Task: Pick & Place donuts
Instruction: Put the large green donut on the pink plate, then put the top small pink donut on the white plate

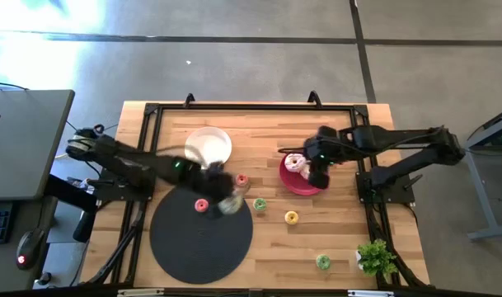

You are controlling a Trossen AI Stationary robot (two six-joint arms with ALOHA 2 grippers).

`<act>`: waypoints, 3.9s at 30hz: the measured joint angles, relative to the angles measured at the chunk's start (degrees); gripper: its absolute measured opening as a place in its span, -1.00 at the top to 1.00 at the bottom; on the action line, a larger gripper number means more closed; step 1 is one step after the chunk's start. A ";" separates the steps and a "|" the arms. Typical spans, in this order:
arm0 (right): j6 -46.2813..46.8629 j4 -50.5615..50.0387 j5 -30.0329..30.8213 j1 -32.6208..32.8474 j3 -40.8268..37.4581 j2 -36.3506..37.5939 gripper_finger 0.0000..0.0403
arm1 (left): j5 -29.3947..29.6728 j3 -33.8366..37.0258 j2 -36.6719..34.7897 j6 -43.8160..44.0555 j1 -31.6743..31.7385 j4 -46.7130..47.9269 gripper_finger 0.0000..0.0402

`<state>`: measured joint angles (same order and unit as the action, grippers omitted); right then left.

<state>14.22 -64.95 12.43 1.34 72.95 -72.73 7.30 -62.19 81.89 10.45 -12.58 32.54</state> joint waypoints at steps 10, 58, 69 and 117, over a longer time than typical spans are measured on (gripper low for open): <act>26.05 -20.67 4.83 3.99 -4.74 0.96 0.51 | -13.66 -2.04 17.31 -13.36 13.26 -46.48 0.91; 31.99 -2.62 0.02 5.96 -22.40 1.07 0.51 | 2.58 -27.10 25.90 -18.73 14.11 -0.76 0.14; 19.97 14.63 0.74 8.35 -16.63 1.11 0.51 | 0.71 -25.87 5.09 -12.25 17.11 27.36 0.14; -20.79 78.52 -7.35 -4.84 -5.25 -47.74 0.06 | -9.69 20.63 -14.75 -1.13 5.42 6.59 0.14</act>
<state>-6.57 13.57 5.07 -3.50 67.70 -120.46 -2.39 -41.56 67.13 9.32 -7.16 39.13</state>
